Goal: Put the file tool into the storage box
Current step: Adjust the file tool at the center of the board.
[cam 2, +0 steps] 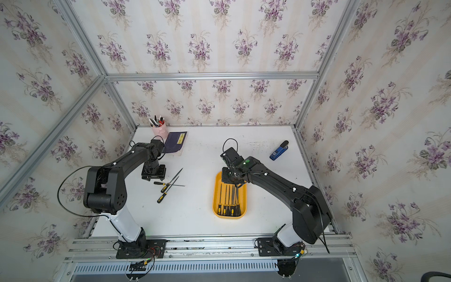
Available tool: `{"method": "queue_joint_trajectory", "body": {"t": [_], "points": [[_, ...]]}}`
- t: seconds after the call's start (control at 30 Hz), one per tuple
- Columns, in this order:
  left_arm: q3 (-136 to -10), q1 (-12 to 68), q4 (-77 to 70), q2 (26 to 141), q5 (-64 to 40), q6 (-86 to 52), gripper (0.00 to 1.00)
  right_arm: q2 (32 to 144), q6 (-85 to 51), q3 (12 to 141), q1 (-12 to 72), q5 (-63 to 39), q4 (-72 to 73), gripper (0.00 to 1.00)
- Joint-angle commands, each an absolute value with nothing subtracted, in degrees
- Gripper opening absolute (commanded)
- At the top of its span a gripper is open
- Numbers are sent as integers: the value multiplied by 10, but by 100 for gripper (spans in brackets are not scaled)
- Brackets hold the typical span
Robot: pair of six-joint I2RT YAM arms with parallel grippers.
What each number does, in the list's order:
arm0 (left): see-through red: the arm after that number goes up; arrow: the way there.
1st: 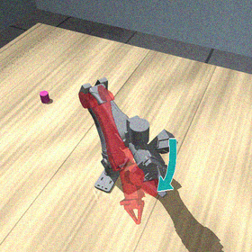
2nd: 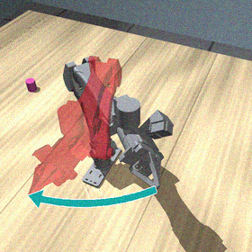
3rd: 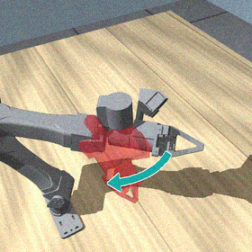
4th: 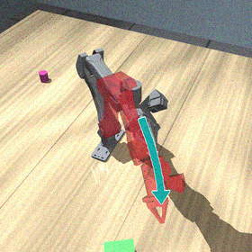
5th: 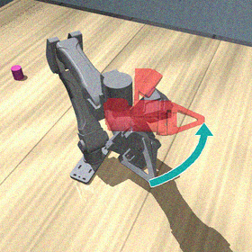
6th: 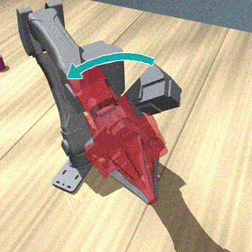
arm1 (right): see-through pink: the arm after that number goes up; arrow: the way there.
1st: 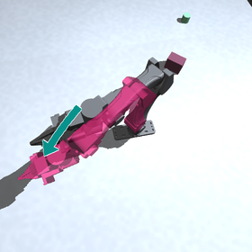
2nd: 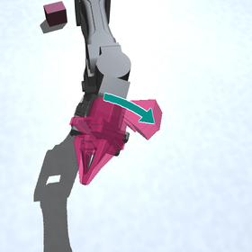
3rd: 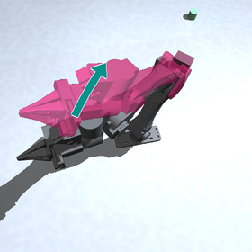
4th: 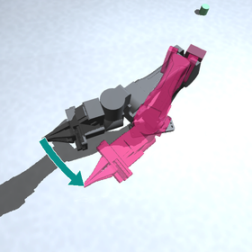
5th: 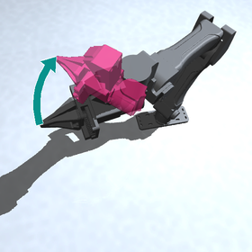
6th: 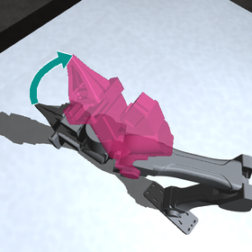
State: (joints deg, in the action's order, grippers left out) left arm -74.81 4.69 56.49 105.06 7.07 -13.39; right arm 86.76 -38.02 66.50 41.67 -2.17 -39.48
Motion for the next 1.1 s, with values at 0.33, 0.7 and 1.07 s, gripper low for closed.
{"method": "queue_joint_trajectory", "body": {"t": [0.33, 0.7, 1.07], "points": [[-756, 46, 564, 1109, 53, -85, 64, 877, -389, 660, 421, -27, -386, 26], [-735, 49, 575, 1122, 19, -102, 59, 887, -387, 660, 422, -28, -381, 26], [-633, 47, 583, 1029, -77, -148, 65, 888, -381, 657, 423, -23, -381, 25]]}}
